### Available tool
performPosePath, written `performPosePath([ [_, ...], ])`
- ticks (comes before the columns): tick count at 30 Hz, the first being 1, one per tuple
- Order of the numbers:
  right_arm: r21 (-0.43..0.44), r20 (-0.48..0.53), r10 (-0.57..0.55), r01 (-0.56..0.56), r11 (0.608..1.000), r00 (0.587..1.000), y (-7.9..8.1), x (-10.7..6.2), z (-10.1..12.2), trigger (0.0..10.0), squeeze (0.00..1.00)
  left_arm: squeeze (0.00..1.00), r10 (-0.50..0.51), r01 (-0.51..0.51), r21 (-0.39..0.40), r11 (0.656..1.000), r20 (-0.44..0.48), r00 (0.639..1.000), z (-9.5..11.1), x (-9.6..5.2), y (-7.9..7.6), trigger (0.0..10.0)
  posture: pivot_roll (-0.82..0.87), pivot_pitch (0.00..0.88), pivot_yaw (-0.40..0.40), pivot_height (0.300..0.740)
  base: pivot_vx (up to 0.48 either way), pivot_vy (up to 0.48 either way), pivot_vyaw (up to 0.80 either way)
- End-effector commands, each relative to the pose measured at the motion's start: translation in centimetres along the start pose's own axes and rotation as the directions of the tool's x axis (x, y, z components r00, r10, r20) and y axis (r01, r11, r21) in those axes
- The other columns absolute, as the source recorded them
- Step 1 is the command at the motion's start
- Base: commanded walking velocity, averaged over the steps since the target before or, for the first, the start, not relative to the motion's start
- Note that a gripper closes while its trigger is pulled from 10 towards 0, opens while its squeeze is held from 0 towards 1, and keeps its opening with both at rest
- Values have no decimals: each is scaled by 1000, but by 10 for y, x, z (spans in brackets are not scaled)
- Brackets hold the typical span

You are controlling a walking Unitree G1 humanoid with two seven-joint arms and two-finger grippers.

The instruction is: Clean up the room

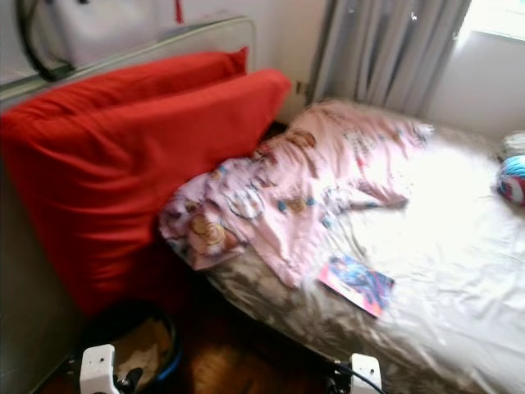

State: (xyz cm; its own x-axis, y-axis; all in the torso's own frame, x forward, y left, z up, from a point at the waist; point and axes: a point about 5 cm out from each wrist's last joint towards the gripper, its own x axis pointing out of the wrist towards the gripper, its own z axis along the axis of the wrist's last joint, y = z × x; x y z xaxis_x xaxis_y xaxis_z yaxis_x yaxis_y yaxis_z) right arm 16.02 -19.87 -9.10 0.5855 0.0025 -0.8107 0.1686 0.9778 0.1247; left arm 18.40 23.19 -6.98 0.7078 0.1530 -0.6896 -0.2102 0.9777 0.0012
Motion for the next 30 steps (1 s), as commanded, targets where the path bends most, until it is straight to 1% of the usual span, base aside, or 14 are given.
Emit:
performPosePath([
  [1, -2, -6, -22, 22, 1000, 1000, -7, -2, -2, 10000, 0, 0, -21, 21, -2, 1000, -24, 999, -7, -1, -8, 10000, 107, 0, -47, 740, 0, -480, 0],
  [16, 0, -9, -34, 34, 999, 999, -7, -2, -4, 10000, 0, 0, -36, 37, 19, 999, -28, 999, -6, -1, -8, 10000, 100, 0, -41, 740, 0, -480, 0],
  [30, 3, -5, -50, 50, 999, 999, -9, -3, -4, 10000, 0, 0, -53, 54, 34, 998, -37, 998, -8, -1, -12, 10000, 76, 0, -39, 740, 0, -480, 0],
])
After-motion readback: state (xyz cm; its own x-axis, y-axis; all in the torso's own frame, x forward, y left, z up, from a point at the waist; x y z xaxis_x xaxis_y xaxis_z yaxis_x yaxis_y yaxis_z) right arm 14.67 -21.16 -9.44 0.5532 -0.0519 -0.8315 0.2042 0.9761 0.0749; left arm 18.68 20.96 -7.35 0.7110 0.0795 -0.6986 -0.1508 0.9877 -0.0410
